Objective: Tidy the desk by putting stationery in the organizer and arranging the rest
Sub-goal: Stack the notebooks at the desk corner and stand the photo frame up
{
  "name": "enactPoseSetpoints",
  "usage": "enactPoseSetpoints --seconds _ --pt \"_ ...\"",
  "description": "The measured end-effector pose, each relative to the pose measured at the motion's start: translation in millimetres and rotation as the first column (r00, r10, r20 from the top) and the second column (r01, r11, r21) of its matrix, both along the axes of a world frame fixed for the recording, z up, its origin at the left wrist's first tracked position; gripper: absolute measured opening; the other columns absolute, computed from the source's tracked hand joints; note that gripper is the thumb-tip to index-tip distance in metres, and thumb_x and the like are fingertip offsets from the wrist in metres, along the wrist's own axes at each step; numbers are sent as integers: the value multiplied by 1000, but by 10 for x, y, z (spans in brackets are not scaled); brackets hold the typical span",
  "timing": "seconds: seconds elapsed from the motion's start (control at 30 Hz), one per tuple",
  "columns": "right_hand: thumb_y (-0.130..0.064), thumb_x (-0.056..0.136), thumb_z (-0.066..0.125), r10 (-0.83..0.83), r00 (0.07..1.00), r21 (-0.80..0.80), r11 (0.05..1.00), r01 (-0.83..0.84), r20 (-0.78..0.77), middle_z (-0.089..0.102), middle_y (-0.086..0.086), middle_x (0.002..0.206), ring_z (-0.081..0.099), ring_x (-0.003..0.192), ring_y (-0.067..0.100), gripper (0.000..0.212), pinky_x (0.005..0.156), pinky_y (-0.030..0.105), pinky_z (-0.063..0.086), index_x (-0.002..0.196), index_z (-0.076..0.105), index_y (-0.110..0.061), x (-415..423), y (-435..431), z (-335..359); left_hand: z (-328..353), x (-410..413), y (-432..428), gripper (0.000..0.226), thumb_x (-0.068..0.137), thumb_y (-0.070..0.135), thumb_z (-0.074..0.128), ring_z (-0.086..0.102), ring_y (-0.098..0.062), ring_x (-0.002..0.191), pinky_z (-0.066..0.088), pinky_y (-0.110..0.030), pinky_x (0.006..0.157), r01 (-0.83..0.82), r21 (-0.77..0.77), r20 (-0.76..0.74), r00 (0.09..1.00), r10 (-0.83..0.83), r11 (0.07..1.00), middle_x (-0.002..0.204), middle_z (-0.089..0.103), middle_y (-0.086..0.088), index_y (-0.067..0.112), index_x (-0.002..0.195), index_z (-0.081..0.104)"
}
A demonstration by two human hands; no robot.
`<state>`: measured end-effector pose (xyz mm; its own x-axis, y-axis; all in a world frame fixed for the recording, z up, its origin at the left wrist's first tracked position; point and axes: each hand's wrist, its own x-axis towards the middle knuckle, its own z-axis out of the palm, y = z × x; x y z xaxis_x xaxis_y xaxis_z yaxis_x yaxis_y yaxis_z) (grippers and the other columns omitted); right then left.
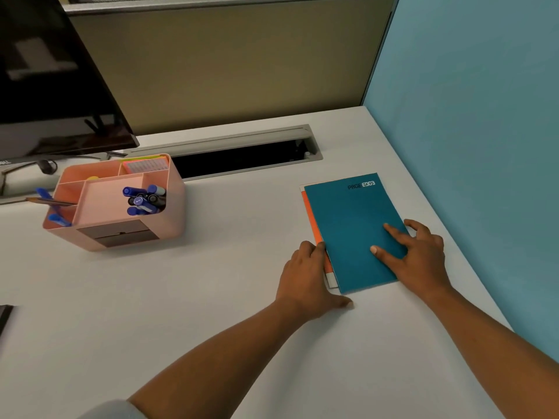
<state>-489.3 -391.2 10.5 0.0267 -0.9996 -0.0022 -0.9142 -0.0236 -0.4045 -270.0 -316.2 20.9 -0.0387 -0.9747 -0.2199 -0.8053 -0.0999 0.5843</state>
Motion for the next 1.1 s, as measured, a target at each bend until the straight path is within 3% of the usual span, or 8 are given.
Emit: enactPoseSetpoints --seconds 0.13,0.43,0.57,0.7,0.83,1.1 --pt "-62 77 64 7 1000 13 1000 -7 4 44 7 145 33 126 31 68 103 44 39 137 54 -30 89 -43 1 8 10 -8 91 68 55 79 46 -15 109 46 -29 92 -42 -44 -20 999 41 998 122 45 4 22 141 37" --pt "-65 76 63 3 998 5 1000 -2 -59 46 7 141 39 123 31 85 99 46 42 145 40 -21 147 -91 8 -67 72 1 94 65 53 82 54 -16 105 48 -32 93 -52 -60 -85 995 47 997 121 47 6 23 143 40" --pt "-63 74 67 -7 1000 0 1000 7 -14 47 8 142 41 123 32 90 100 46 41 146 37 -16 164 -77 7 -69 74 8 92 65 52 82 54 -15 104 48 -30 93 -62 -63 -93 994 56 996 121 48 7 23 142 41" --pt "-60 74 70 -7 999 -15 1000 7 52 48 6 142 40 124 31 89 100 46 42 144 40 -15 159 -35 14 -75 71 11 92 65 52 82 52 -13 103 48 -28 92 -75 -65 -99 993 69 995 120 48 8 24 142 41" --pt "-62 75 66 6 1000 -11 1000 -6 17 48 6 143 40 124 32 86 100 48 42 143 41 -15 158 -21 2 -92 74 16 93 66 52 82 51 -12 103 48 -27 91 -77 -68 -109 992 70 995 121 48 8 23 143 40" --pt "-60 80 61 -1 997 -3 1000 1 75 52 5 140 43 126 30 78 98 49 46 141 41 -16 118 41 3 -131 85 63 96 69 49 82 47 -12 117 45 -30 103 -82 -52 -177 982 71 995 138 41 9 24 147 31"
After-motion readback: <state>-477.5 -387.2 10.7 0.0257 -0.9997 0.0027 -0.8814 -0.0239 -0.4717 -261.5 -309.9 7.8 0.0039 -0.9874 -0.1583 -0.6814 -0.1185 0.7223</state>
